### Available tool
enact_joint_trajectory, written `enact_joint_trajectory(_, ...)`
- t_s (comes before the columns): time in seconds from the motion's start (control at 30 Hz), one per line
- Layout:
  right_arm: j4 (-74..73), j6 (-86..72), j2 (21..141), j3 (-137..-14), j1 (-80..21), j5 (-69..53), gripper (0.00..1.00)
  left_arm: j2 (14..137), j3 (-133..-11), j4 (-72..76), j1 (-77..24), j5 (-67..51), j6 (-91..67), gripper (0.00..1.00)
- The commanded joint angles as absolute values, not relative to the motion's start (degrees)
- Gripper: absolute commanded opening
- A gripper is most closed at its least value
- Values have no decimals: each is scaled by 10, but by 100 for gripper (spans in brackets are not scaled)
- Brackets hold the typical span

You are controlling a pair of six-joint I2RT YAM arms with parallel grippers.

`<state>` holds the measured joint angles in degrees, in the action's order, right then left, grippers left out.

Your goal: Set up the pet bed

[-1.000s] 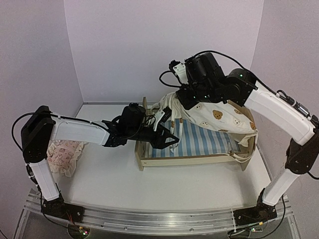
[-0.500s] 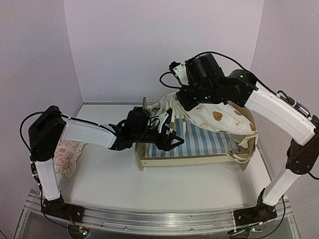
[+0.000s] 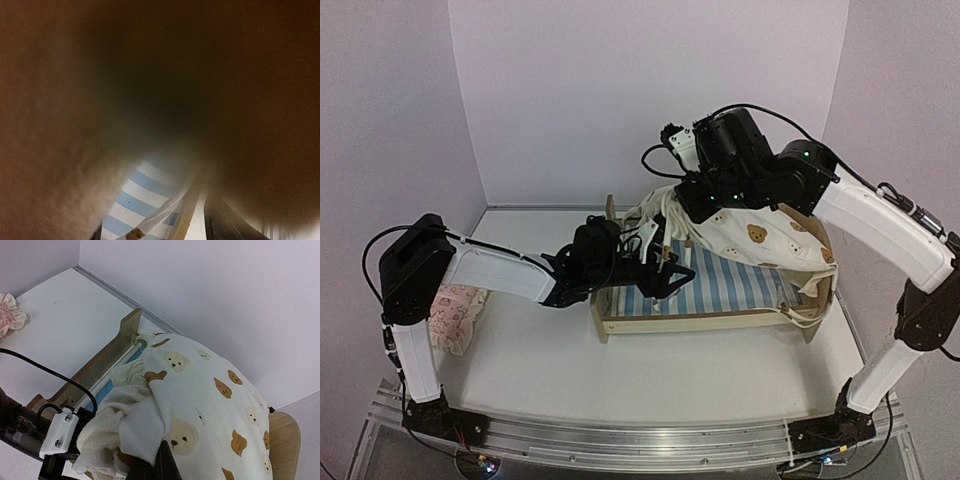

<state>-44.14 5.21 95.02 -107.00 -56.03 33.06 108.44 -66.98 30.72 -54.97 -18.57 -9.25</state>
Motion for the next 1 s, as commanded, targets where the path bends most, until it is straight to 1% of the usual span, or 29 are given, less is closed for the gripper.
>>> enact_joint_trajectory(0.0, -404, 40, 918, -1078, -564, 327, 0, 1100, -675, 388, -555, -185, -104, 57)
enact_joint_trajectory(0.07, -404, 40, 918, -1078, -564, 327, 0, 1109, -681, 397, -556, -185, -110, 41)
enact_joint_trajectory(0.17, -404, 40, 917, -1077, -563, 327, 0, 1116, -691, 396, -558, -186, -114, 21)
enact_joint_trajectory(0.23, -404, 42, 915, -1075, -563, 329, 0, 1110, -692, 386, -560, -178, -117, 3)
enact_joint_trajectory(0.27, -404, 42, 914, -1073, -564, 329, 0, 1101, -689, 378, -563, -172, -117, 0)
enact_joint_trajectory(0.4, -405, 37, 906, -1066, -563, 317, 0, 1050, -686, 300, -571, -130, -132, 0)
enact_joint_trajectory(0.53, -405, 21, 893, -1047, -563, 288, 0, 988, -702, 161, -575, -123, -133, 0)
enact_joint_trajectory(0.63, -405, 6, 889, -1032, -564, 259, 0, 949, -705, 97, -577, -103, -139, 0)
enact_joint_trajectory(0.8, -402, -24, 901, -1023, -564, 219, 0, 921, -711, 28, -577, -73, -156, 0)
enact_joint_trajectory(0.97, -401, -33, 916, -1028, -564, 207, 0, 906, -700, 10, -577, -49, -165, 0)
